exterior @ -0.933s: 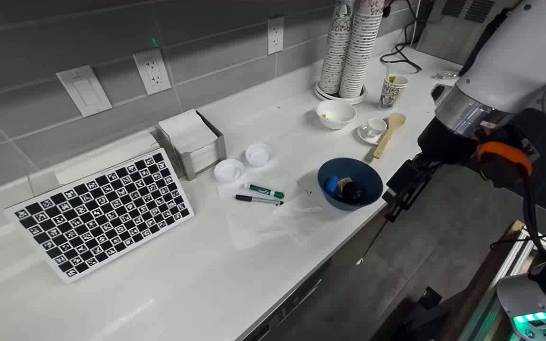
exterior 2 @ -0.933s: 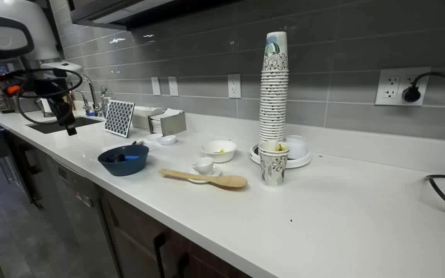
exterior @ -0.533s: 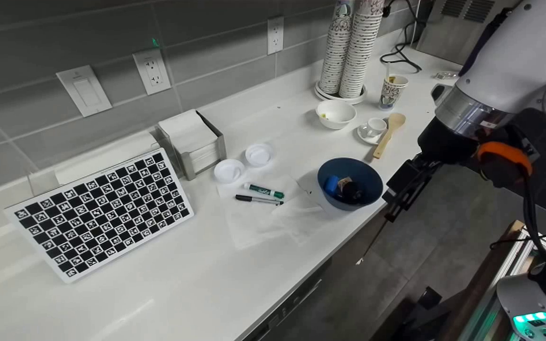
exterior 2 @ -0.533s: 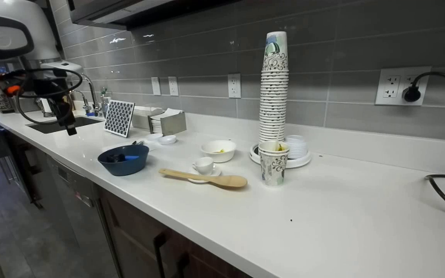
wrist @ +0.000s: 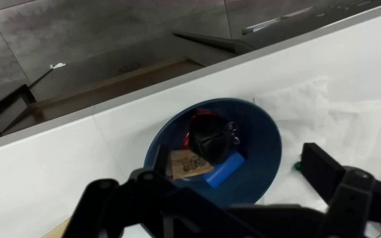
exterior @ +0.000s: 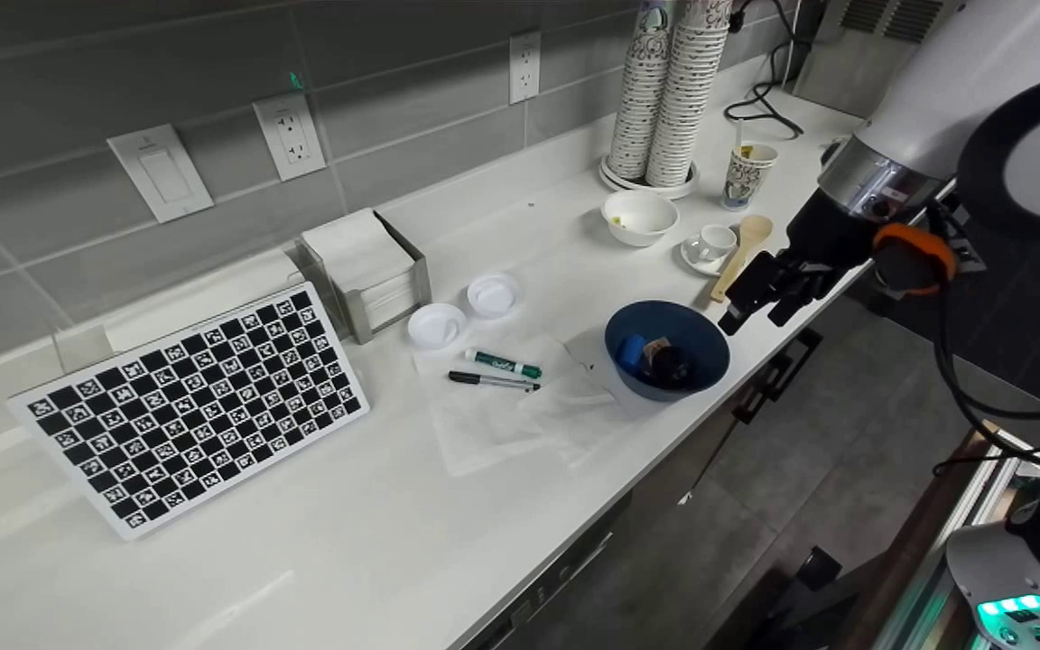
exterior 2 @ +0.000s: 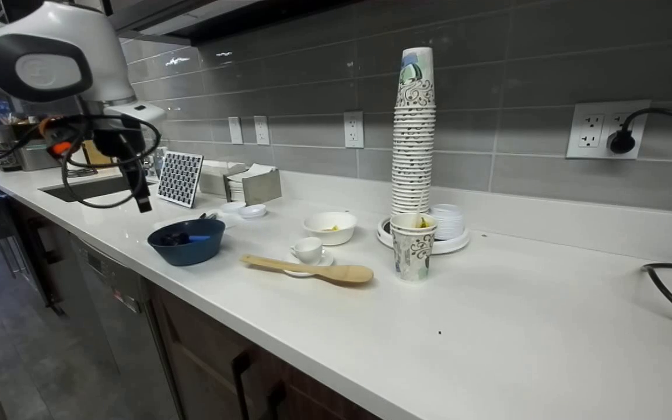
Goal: Move the blue bowl to the right
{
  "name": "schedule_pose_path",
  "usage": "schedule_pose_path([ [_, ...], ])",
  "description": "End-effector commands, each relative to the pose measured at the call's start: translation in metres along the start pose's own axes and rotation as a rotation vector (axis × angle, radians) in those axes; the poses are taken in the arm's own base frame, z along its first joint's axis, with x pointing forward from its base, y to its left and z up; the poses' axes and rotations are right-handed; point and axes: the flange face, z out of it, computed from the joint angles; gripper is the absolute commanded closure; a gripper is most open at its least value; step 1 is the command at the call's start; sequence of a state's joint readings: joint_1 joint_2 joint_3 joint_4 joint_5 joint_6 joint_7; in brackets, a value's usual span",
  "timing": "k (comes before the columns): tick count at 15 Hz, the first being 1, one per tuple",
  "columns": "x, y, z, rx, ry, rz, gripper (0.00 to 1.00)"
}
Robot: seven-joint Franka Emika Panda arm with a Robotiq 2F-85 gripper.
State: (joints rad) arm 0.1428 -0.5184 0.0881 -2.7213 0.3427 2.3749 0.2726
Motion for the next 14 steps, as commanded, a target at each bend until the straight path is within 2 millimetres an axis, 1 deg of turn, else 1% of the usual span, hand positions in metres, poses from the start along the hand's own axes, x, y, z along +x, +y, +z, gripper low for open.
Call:
schedule_pose_path([
  [1, 0.042, 0.038, 0.033, 0.071, -0.036, 0.058, 0.0],
  [4, 0.062, 0.069, 0.064, 0.081, -0.06, 0.091, 0.0],
  [6, 0.073, 0.084, 0.077, 0.105, -0.081, 0.096, 0.0],
  [7, 0.077, 0.089, 0.082, 0.119, -0.092, 0.094, 0.11],
  [8, 0.083, 0.094, 0.088, 0.132, -0.094, 0.099, 0.27],
  [11, 0.099, 0.1, 0.104, 0.161, -0.103, 0.109, 0.49],
  [14, 0.111, 0.1, 0.118, 0.162, -0.119, 0.1, 0.7],
])
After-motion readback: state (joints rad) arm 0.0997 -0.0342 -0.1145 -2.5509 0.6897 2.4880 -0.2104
